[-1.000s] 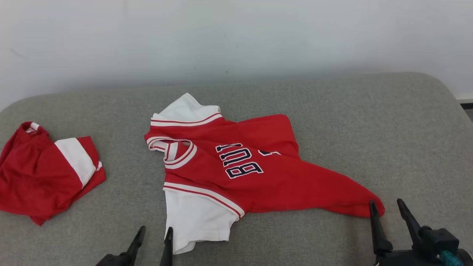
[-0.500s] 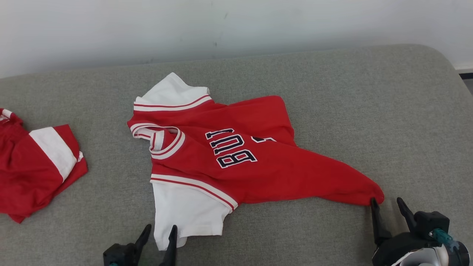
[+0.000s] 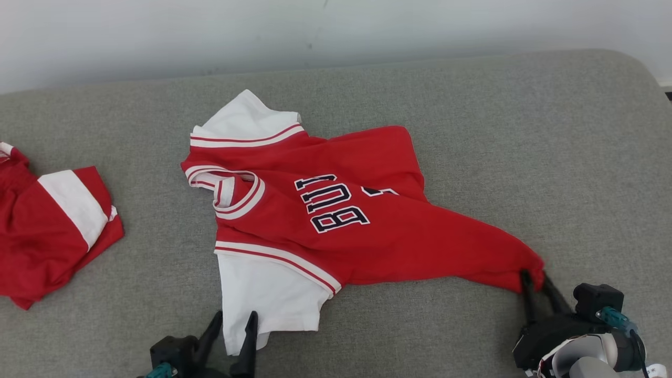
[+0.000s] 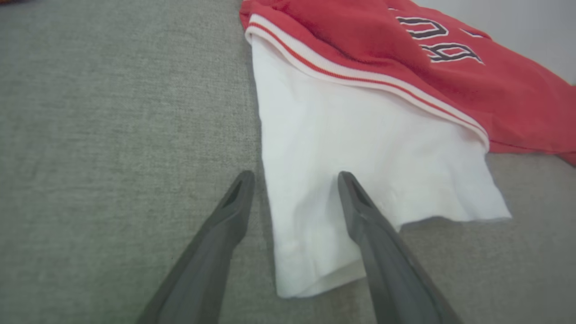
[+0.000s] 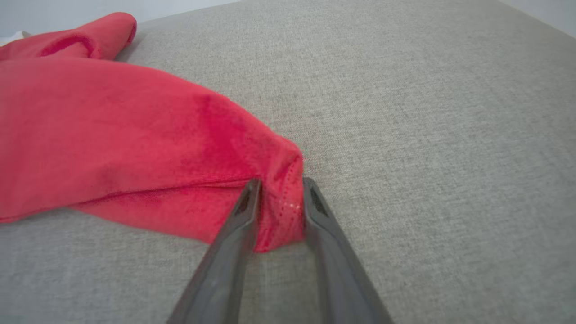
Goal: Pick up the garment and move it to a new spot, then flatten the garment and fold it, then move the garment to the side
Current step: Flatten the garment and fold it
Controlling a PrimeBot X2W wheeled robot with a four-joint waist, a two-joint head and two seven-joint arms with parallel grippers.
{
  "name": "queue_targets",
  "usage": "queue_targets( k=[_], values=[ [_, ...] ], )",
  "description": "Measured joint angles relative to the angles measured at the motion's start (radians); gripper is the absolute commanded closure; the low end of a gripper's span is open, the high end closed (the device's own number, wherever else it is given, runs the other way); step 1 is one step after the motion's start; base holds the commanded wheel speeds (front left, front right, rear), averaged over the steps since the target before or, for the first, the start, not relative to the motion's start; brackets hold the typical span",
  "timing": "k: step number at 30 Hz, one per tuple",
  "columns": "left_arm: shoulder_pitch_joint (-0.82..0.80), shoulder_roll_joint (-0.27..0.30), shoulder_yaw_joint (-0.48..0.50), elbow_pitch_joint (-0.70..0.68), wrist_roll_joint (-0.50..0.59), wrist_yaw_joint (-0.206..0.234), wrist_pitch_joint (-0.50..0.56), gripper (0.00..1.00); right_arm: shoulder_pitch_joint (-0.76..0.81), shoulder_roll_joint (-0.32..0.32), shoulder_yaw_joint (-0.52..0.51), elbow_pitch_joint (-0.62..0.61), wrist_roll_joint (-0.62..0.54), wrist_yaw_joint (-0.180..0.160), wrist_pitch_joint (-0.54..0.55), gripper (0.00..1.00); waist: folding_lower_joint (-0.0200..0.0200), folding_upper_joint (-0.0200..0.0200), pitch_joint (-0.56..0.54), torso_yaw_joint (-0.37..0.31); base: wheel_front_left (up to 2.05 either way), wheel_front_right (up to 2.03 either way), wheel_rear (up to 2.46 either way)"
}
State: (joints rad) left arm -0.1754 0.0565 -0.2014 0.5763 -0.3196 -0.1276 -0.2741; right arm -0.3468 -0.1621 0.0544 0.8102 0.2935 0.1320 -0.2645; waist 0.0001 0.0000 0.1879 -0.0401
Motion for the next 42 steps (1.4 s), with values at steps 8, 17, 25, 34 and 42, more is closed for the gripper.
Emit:
queue_targets(
  k=[8,17,25,34,42],
  values=[
    [0.042,-0.007,-0.026,-0.092,-0.088,-0.003,0.01,1.0,0.07,0.005,0.049,-0.13,0.06,0.0,0.001,1.0,0.0,0.0,-0.038,0.0,0.0,0.0,0.0],
    [-0.059,0.058,0.001,-0.213,-0.144,-0.003,0.01,1.0,0.054,-0.018,0.151,-0.302,0.111,0.0,0.0,1.0,-0.0001,0.0,-0.061,0.001,0.0,0.0,0.0],
    [-0.426,0.176,-0.046,-0.263,-0.252,-0.003,0.122,1.0,-0.204,-0.062,0.223,-0.379,0.198,0.0,0.025,1.0,0.0,0.0,-0.011,0.002,0.0,0.0,0.0],
    [-1.003,0.219,-0.084,-0.14,-0.326,-0.003,0.26,1.0,-0.691,-0.178,0.253,-0.362,0.333,0.0,0.174,1.0,0.0002,0.0001,0.131,0.013,0.0,0.0,0.0],
    [-1.567,0.253,-0.119,0.106,-0.286,-0.003,0.294,1.0,-1.208,-0.22,0.262,-0.21,0.367,0.0,0.309,1.0,0.0002,0.0002,0.298,0.022,0.0,0.0,0.0]
  ],
)
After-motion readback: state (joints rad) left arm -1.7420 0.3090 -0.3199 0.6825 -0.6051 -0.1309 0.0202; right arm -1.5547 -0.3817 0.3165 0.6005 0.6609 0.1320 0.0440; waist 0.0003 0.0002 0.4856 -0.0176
